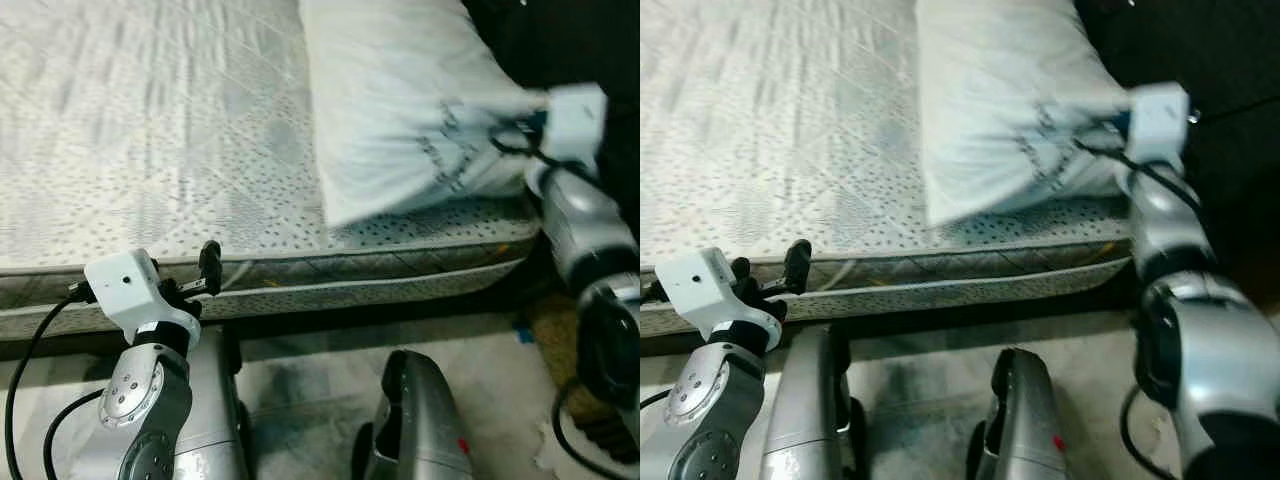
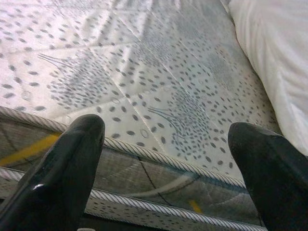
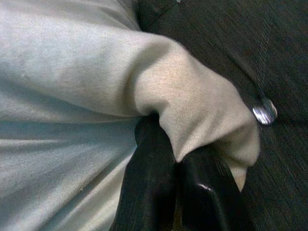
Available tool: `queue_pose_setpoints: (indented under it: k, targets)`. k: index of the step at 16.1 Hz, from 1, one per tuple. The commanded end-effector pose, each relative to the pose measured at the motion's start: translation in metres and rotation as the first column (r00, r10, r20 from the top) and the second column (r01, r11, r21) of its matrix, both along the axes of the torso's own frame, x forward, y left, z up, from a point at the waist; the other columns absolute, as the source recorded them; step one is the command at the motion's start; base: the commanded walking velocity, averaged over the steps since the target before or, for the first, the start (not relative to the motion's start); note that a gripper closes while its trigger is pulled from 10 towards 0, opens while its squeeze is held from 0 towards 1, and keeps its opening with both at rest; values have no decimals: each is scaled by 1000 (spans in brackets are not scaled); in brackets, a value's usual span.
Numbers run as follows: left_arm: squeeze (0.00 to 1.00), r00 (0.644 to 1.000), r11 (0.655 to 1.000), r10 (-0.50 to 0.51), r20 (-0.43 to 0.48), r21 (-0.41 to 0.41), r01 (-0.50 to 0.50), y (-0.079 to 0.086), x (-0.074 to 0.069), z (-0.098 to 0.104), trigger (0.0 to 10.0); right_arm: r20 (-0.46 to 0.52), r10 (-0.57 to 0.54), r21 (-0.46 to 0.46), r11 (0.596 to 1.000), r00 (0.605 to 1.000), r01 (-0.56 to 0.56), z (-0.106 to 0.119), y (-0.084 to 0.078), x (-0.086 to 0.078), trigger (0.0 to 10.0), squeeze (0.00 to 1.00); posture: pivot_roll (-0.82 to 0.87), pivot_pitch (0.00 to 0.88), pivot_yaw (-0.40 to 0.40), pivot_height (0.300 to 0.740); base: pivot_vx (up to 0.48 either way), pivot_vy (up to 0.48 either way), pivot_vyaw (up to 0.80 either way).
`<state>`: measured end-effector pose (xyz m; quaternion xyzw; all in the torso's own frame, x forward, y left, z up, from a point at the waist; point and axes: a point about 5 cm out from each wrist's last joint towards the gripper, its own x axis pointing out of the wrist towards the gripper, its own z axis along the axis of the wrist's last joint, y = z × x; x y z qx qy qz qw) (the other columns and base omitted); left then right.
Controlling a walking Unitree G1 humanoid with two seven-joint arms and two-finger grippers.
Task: Clean up the room
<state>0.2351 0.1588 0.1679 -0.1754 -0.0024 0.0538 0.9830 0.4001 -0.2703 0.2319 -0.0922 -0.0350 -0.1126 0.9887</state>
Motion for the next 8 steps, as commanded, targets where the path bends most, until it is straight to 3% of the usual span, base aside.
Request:
queue_pose_setpoints:
  k: [1,2,5,8]
  targets:
    - [0,1000,1000,-9,-9,-7,9,-1,1,-4,10000,87,-100,32,995,991,98,14,-30,-11,0,0,75,133,-82,525,0,0,0]
    - [0,1000,1000,-16,-6,-6,16,-2,3,-4,10000,86,-147,68,988,985,141,4,-41,-18,0,0,73,128,-79,525,0,0,0]
    - [0,1000,1000,-28,4,0,28,-2,7,-2,10000,106,-165,78,984,981,157,-16,-49,-30,0,0,64,119,-64,525,0,0,0]
    - [0,999,999,-39,11,3,39,-2,10,-2,10000,114,-133,104,987,985,122,-37,-41,-36,0,0,60,109,-56,525,0,0,0]
